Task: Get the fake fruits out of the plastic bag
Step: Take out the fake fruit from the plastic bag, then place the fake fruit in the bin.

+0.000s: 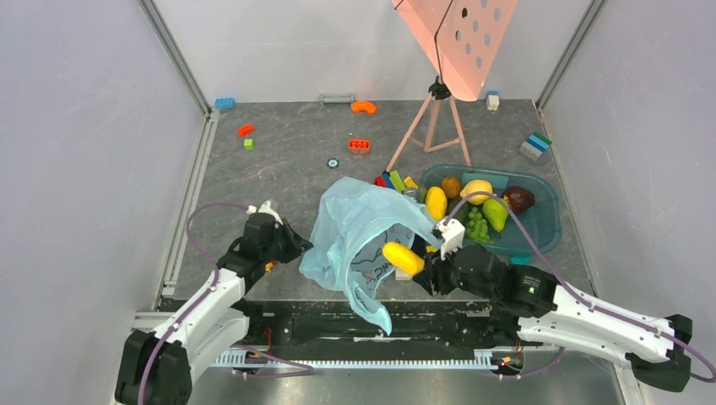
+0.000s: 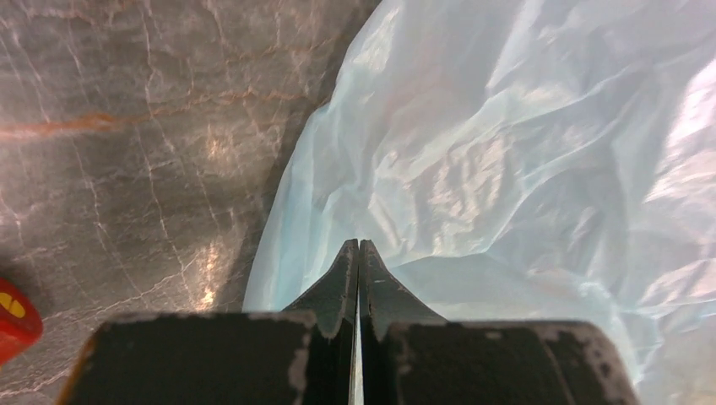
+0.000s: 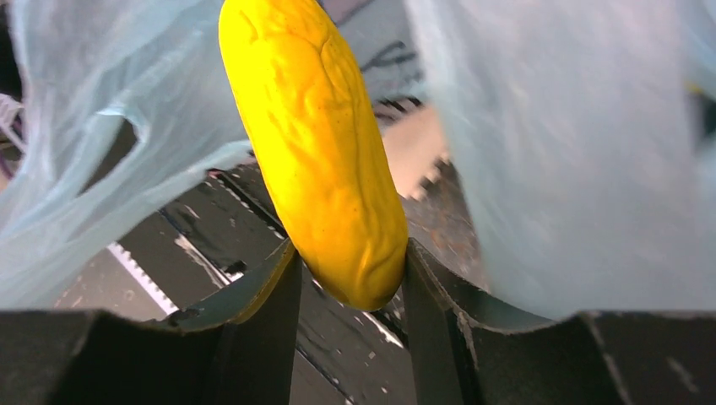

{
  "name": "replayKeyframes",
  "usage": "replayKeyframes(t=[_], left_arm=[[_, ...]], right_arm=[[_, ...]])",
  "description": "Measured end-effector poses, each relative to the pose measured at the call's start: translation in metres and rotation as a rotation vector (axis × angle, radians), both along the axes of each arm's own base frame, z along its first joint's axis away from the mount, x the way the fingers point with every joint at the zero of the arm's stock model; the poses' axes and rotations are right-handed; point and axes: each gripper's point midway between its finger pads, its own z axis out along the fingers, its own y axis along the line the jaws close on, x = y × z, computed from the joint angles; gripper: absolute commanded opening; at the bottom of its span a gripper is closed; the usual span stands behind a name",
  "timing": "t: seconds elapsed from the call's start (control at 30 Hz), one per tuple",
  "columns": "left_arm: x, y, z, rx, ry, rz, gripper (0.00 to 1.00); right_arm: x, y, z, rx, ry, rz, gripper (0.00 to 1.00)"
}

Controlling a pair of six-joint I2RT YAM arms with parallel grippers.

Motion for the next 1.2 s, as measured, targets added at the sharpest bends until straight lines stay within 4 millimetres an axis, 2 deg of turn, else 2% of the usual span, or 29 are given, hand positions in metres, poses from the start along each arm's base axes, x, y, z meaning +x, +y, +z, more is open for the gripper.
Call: replayKeyframes(t=[0.17,0.27,0.4,0.43,0.57,0.87,1.07,1.2], left_arm=[[0.016,0.005,0.029,0.019,-0.059,0.046,0.02],[0.026,0.014,0.056,0.033,-0.116,0.095,0.02],[0.034,0.029,0.098,0.048,-0.213,0.169,0.03],[0.035,0.032,0.106,0.053,-0.232,0.181,0.06],[0.036,0.040,0.128,0.071,-0.287,0.206,0.11],[0.036,0.040,0.126,0.084,-0.277,0.195,0.12],[0.035,0.039,0.127,0.080,-0.280,0.192,0.12],[0.034,0.039,0.127,0.077,-0.282,0.189,0.12]], right_arm=[[-0.004,-0.035,-0.012,-0.060,0.045,-0.107,0.36],[-0.006,-0.051,-0.009,-0.071,0.059,-0.163,0.35],[-0.004,-0.070,0.009,-0.076,0.055,-0.243,0.35],[-0.004,-0.074,0.014,-0.075,0.052,-0.258,0.35],[-0.003,-0.087,0.038,-0.056,0.032,-0.297,0.35],[-0.016,-0.094,0.110,0.127,-0.013,-0.237,0.35],[-0.013,-0.118,0.140,0.171,-0.052,-0.314,0.33],[0.001,-0.132,0.141,0.150,-0.088,-0.426,0.34]])
